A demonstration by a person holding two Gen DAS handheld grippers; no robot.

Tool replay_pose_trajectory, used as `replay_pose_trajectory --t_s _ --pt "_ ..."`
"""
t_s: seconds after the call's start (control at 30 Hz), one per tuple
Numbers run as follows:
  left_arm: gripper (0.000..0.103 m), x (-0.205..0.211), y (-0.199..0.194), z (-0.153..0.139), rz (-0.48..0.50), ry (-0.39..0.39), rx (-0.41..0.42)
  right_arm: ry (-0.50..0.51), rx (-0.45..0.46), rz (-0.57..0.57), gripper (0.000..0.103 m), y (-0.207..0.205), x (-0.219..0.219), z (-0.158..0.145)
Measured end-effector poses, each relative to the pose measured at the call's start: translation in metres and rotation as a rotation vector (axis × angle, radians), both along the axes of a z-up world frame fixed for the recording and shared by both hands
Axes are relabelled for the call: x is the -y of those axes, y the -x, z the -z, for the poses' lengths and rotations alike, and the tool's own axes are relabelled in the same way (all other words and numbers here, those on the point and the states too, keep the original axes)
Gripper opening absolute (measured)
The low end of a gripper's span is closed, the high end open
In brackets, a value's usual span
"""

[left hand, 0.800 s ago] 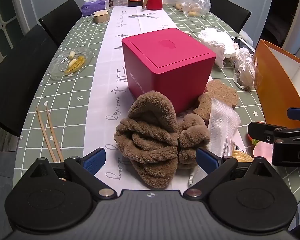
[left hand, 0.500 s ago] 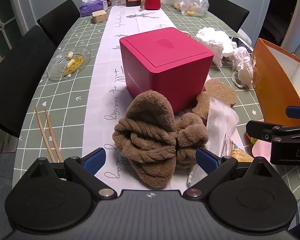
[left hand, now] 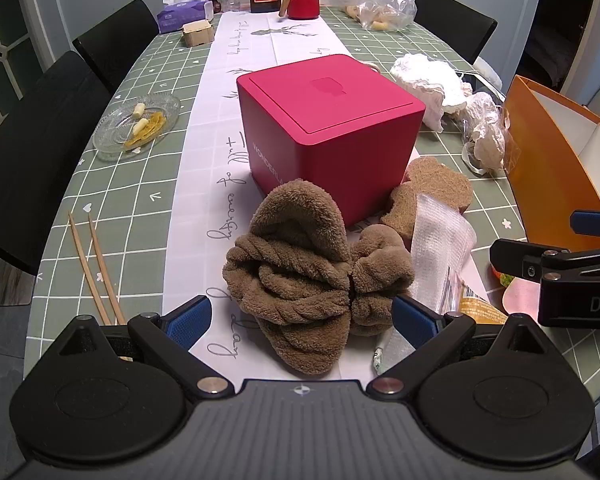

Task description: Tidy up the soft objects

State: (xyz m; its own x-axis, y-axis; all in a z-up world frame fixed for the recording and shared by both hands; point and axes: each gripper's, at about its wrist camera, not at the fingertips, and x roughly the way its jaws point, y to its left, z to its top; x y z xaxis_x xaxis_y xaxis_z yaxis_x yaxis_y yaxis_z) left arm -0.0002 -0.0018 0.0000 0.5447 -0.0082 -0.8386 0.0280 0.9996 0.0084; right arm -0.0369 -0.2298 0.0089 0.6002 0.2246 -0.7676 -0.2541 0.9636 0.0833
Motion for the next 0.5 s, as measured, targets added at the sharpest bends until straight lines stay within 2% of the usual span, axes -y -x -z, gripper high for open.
replay_pose_trajectory --t_s 0.5 --pt "0.103 0.0001 0.0009 0.0013 0.000 -0.004 -0.001 0.001 0.001 0.001 0.100 0.0001 0.0002 0.0000"
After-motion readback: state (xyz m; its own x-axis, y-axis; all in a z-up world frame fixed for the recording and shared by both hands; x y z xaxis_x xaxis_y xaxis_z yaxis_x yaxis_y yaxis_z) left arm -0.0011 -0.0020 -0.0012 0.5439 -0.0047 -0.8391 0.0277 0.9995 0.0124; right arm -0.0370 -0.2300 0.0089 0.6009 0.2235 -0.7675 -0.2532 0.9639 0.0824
